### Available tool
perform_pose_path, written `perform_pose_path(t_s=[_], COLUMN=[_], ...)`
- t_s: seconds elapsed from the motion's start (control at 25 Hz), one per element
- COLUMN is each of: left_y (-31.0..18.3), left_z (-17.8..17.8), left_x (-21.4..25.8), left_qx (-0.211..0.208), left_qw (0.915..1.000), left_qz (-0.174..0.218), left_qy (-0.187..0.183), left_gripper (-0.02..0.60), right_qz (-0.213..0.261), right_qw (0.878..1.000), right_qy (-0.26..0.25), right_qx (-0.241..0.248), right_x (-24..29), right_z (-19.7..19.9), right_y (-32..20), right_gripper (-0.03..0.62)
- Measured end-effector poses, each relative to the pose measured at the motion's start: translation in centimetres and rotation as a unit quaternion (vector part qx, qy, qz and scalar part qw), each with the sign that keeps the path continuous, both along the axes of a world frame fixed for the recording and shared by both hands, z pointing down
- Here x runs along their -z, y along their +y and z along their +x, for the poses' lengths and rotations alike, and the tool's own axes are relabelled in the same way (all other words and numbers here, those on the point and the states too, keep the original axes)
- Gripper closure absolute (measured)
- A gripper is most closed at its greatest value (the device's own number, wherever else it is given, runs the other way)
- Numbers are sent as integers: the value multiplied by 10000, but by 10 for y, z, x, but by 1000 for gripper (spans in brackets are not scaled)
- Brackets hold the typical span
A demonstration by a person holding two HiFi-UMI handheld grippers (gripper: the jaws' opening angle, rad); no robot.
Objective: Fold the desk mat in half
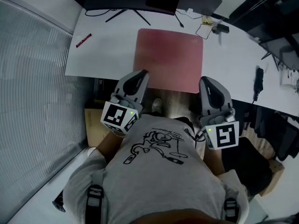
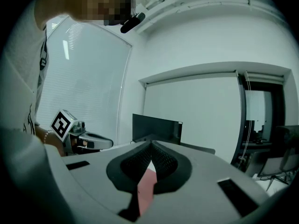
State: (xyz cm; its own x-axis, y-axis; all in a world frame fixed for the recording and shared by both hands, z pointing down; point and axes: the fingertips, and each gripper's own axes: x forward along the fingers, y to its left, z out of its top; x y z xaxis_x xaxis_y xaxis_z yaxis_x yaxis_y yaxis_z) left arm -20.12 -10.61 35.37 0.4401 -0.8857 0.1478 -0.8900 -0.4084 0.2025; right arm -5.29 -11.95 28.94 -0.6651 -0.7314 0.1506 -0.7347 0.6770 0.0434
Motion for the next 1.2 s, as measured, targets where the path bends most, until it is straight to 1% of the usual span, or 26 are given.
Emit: perform_pose_path(t_s=[0.04,0.12,0.2,0.24,0.32,0.48,0.56,0.68,0.88,1.04,1.2], left_y=[-2,-4,-4,-4,-2,3,7,13,24,31,36], left_z=[-5,-14,-23,-28,-36,-52,-61,-76,-89,-95,-102], left_x=[-11,-35,-61,-76,-105,-161,-189,-232,-291,-327,-358], left_qx=[10,56,160,228,355,515,659,890,975,1034,1097], left_qw=[9999,9991,9975,9964,9934,9861,9812,9708,9580,9461,9368], left_qz=[-120,-393,-662,-794,-1067,-1538,-1753,-2110,-2623,-2968,-3239], left_qy=[69,178,189,182,224,372,469,711,620,781,742], left_gripper=[557,557,549,534,506,500,499,489,465,448,439], right_qz=[-10,-38,-35,-45,-98,-123,-112,-116,-135,-114,-106], right_qw=[10000,9999,9996,9996,9995,9993,9992,9992,9991,9991,9990], right_qy=[-11,152,267,280,294,359,365,363,389,375,413], right_qx=[-43,-20,14,12,14,73,94,125,139,145,149], right_x=[0,-6,-11,-13,-17,-22,-23,-26,-29,-27,-27], right_z=[-2,-1,1,1,2,2,2,0,-1,-4,-4], right_y=[-4,-6,-6,-6,-7,-7,-8,-9,-8,-7,-8], right_gripper=[588,588,588,588,588,588,588,588,588,588,588])
